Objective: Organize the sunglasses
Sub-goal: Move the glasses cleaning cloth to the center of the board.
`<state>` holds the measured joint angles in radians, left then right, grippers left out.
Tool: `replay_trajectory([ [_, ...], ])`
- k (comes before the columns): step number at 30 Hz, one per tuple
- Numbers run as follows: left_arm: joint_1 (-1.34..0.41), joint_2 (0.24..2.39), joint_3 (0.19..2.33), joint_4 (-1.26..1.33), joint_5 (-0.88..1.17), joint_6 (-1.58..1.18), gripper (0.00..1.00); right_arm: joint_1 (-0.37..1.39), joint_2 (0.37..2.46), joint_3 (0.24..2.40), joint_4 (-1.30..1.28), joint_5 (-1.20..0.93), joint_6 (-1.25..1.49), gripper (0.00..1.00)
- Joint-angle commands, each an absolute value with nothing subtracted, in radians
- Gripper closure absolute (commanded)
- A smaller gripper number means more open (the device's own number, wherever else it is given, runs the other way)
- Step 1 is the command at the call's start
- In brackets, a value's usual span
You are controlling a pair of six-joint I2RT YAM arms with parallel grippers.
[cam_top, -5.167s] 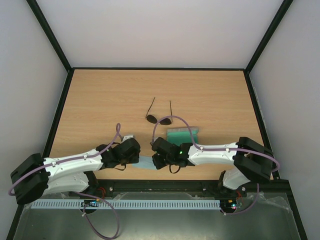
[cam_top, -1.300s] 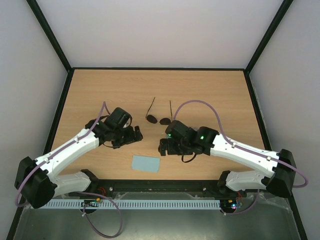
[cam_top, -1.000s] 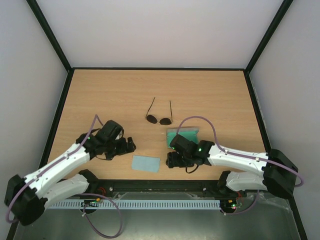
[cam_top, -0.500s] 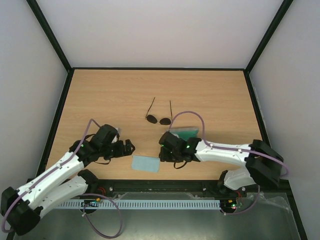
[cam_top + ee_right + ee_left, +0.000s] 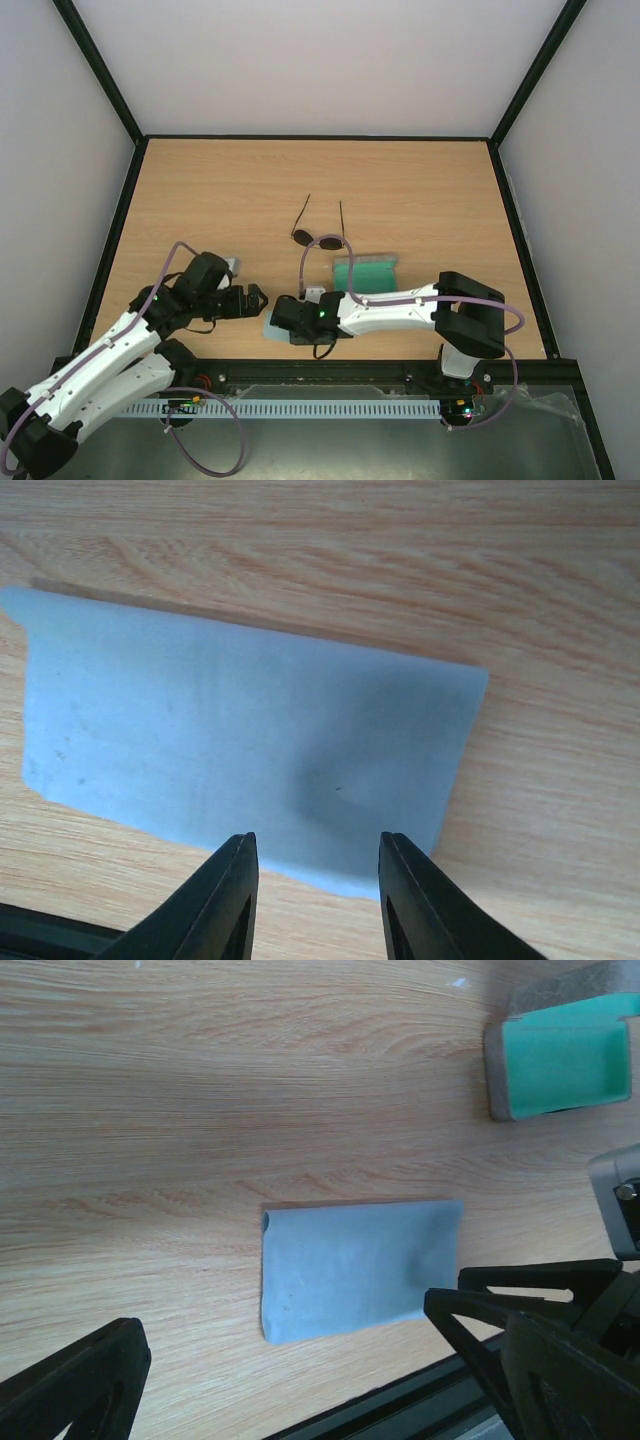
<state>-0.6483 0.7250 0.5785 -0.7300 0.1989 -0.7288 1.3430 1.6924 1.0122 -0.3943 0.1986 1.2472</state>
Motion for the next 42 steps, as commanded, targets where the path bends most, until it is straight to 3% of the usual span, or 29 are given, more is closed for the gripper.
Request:
replay_trajectory([
  [1, -0.646, 0.674, 0.565, -0.758, 0.253, -0.706, 0.01, 1.373, 1.718, 1.053, -0.525, 0.278, 1.365, 0.65],
  [31, -0.646, 0.596, 0.521, -0.769, 0.318, -0.657, 0.01, 1.319, 1.727, 0.949, -0.457, 0.255, 1.446, 0.76],
  [42, -0.645, 0.589, 0.521, -0.773, 0.318, -0.658, 0.01, 1.313, 1.767, 0.952, -0.451, 0.232, 1.437, 0.86],
])
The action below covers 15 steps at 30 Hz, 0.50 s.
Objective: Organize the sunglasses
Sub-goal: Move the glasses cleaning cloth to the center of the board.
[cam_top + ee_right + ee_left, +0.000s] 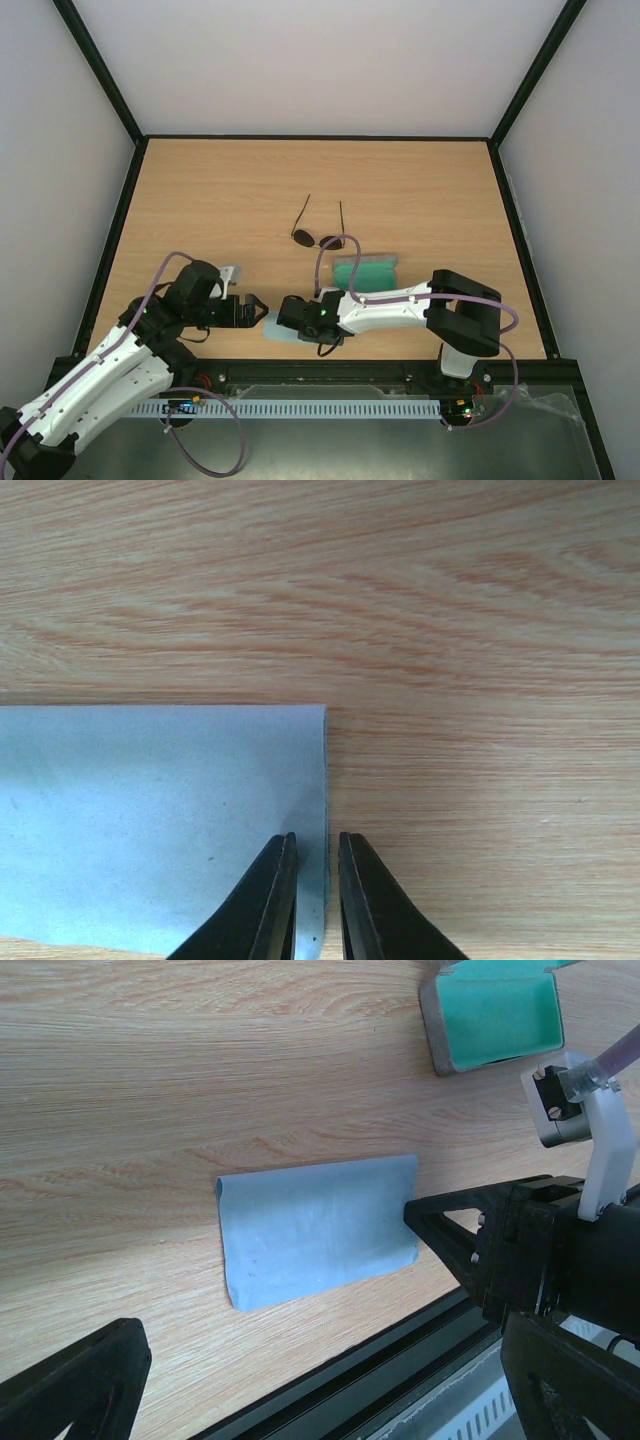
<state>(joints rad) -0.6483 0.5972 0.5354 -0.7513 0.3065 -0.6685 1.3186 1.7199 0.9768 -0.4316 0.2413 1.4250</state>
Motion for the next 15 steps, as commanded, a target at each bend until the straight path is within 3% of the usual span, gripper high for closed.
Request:
replay_trajectory([
  [1, -0.646, 0.589, 0.522, -0.774, 0.319, -0.658, 0.01, 1.313, 1.771, 0.954, -0.450, 0.231, 1.435, 0.86],
  [15, -0.646, 0.579, 0.512, -0.777, 0.326, -0.659, 0.01, 1.315, 1.814, 0.967, -0.434, 0.208, 1.417, 0.99],
])
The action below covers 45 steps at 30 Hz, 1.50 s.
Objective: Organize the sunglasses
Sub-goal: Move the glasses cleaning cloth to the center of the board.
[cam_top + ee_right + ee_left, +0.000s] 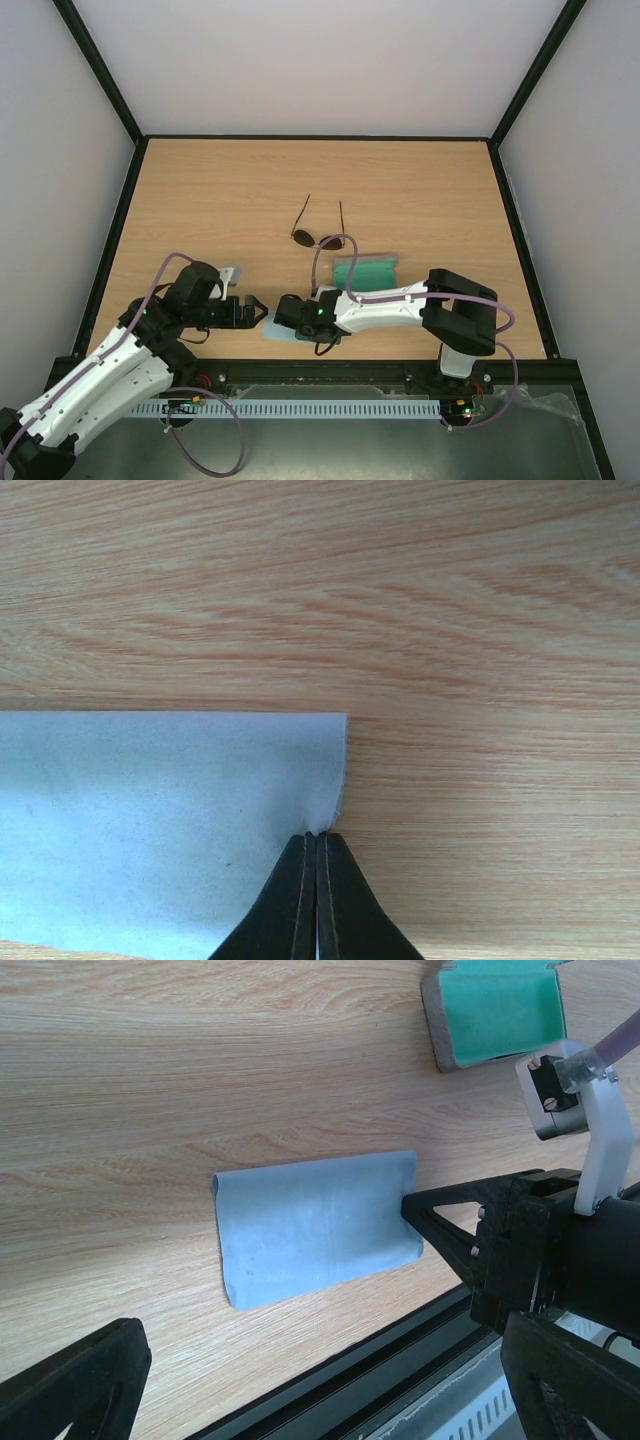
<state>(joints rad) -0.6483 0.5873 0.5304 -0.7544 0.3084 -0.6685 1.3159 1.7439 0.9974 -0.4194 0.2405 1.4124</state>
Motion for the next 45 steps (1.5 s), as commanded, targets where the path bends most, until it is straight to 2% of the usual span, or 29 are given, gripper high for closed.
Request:
replay_trajectory([
  [1, -0.646, 0.578, 0.510, -0.776, 0.327, -0.659, 0.01, 1.314, 1.808, 0.968, -0.442, 0.214, 1.417, 0.99],
  [8, -0.646, 0.586, 0.486, -0.773, 0.340, -0.663, 0.01, 1.307, 1.746, 0.967, -0.525, 0.282, 1.413, 0.99],
  [18, -0.648, 0.633, 0.453, -0.743, 0.345, -0.680, 0.01, 1.273, 1.583, 0.810, -0.520, 0.313, 1.406, 0.99],
  [21, -0.664, 0.672, 0.435, -0.707, 0.344, -0.698, 0.10, 1.269, 1.553, 0.786, -0.519, 0.314, 1.390, 0.99],
  [25, -0.748, 0.745, 0.446, -0.651, 0.281, -0.765, 0.14, 1.269, 1.532, 0.763, -0.512, 0.313, 1.360, 0.99],
  [28, -0.788, 0.816, 0.463, -0.614, 0.238, -0.789, 0.25, 1.266, 1.517, 0.749, -0.510, 0.312, 1.337, 0.99],
  [32, -0.813, 0.897, 0.478, -0.555, 0.217, -0.808, 0.46, 1.260, 1.497, 0.724, -0.495, 0.308, 1.310, 0.99],
  [36, -0.872, 0.999, 0.513, -0.516, 0.167, -0.828, 0.58, 1.255, 1.482, 0.708, -0.495, 0.313, 1.283, 0.99],
  [42, -0.952, 1.138, 0.575, -0.460, 0.124, -0.857, 0.62, 1.250, 1.470, 0.704, -0.484, 0.310, 1.254, 0.99],
  [45, -0.978, 1.191, 0.595, -0.442, 0.112, -0.862, 0.68, 1.250, 1.467, 0.697, -0.464, 0.304, 1.252, 0.99],
])
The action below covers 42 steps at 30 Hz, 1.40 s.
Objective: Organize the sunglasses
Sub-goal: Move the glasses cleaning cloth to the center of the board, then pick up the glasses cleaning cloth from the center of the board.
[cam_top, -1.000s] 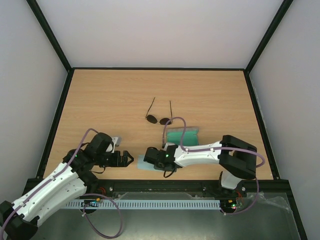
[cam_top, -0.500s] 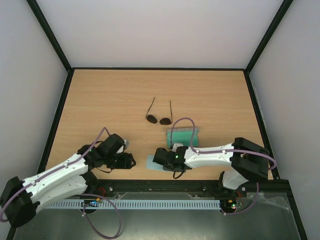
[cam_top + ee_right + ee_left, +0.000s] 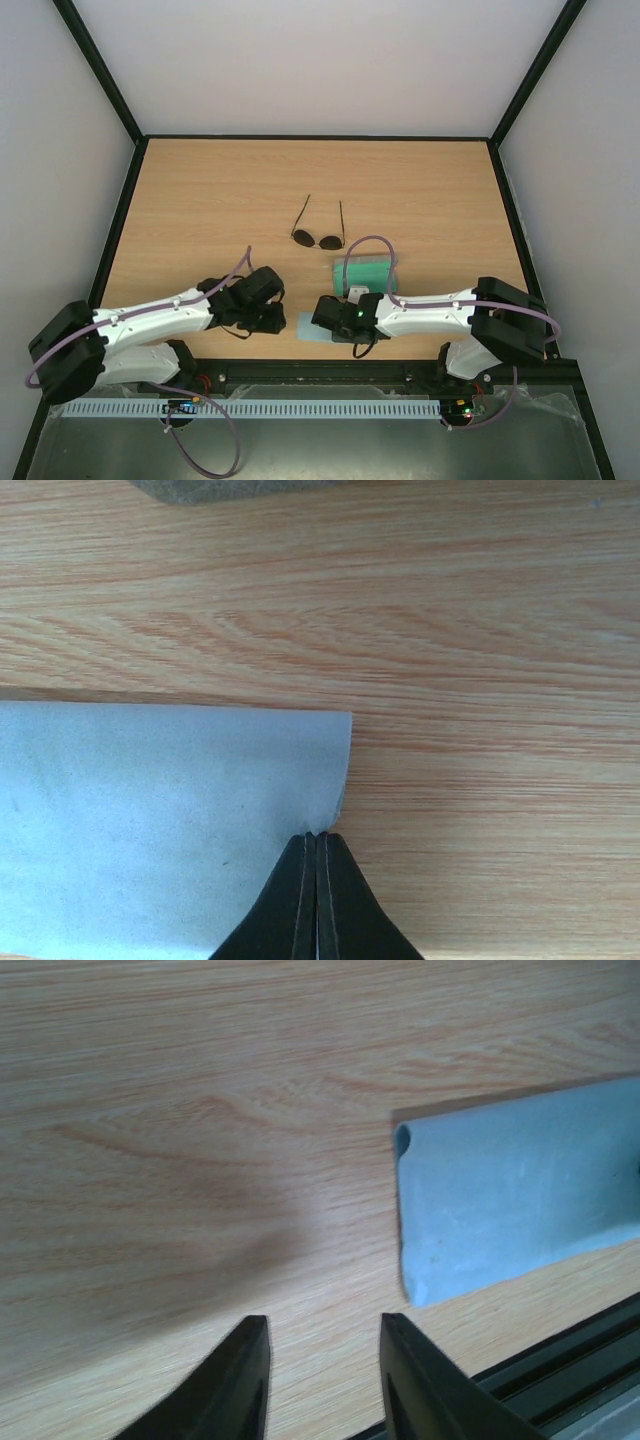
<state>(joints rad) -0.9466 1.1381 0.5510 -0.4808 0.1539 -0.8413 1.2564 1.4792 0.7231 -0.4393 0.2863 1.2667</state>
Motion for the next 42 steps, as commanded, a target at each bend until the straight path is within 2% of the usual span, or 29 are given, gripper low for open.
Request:
replay_trajectory([
  [1, -0.986, 1.207, 0.600, -0.434, 0.112, -0.863, 0.72, 1.250, 1.466, 0.694, -0.460, 0.302, 1.253, 0.99],
  [2, -0.999, 1.230, 0.605, -0.428, 0.108, -0.866, 0.78, 1.250, 1.466, 0.692, -0.456, 0.300, 1.252, 0.99],
  [3, -1.010, 1.247, 0.610, -0.422, 0.104, -0.869, 0.80, 1.250, 1.467, 0.691, -0.451, 0.298, 1.251, 0.99],
  [7, -1.047, 1.294, 0.632, -0.405, 0.089, -0.885, 0.81, 1.250, 1.463, 0.684, -0.439, 0.293, 1.248, 0.99],
  [13, -1.074, 1.335, 0.641, -0.368, 0.089, -0.900, 0.80, 1.250, 1.465, 0.685, -0.430, 0.287, 1.240, 0.99],
  [22, -1.082, 1.382, 0.655, -0.355, 0.069, -0.893, 0.67, 1.250, 1.455, 0.675, -0.418, 0.277, 1.242, 0.99],
  [42, -1.104, 1.456, 0.657, -0.316, 0.031, -0.896, 0.73, 1.250, 1.428, 0.648, -0.396, 0.264, 1.244, 0.99],
])
